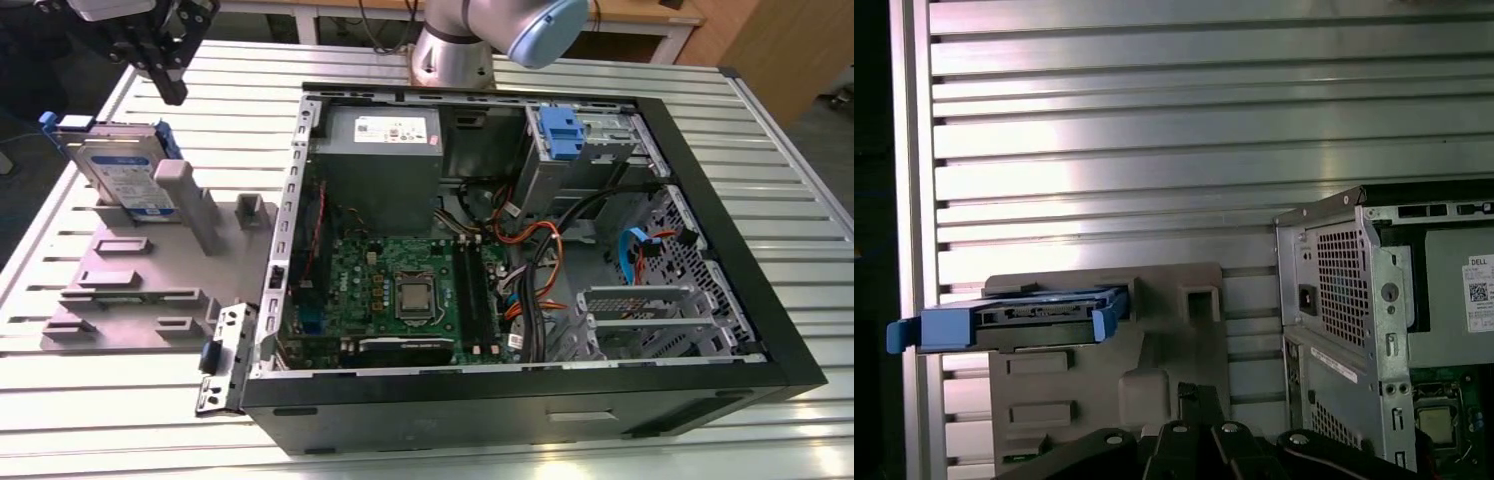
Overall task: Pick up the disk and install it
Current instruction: 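Reach for the disk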
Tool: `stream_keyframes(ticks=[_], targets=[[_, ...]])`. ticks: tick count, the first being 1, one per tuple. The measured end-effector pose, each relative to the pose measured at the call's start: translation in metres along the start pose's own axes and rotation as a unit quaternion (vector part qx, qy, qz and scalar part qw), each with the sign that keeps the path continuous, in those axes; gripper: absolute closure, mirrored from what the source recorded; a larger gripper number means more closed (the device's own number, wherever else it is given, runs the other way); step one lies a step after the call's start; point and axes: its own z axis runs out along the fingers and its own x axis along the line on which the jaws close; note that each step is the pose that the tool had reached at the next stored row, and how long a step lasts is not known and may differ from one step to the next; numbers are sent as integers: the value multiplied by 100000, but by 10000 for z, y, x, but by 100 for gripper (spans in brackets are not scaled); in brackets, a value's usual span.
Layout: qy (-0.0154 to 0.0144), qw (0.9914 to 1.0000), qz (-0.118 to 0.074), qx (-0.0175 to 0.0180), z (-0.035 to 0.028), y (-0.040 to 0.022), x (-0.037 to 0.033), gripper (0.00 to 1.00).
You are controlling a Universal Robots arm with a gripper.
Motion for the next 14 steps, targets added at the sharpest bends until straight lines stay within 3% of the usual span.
stream_keyframes(ticks=[14], targets=[[2,100000,-1,1,8,-13,173,89]])
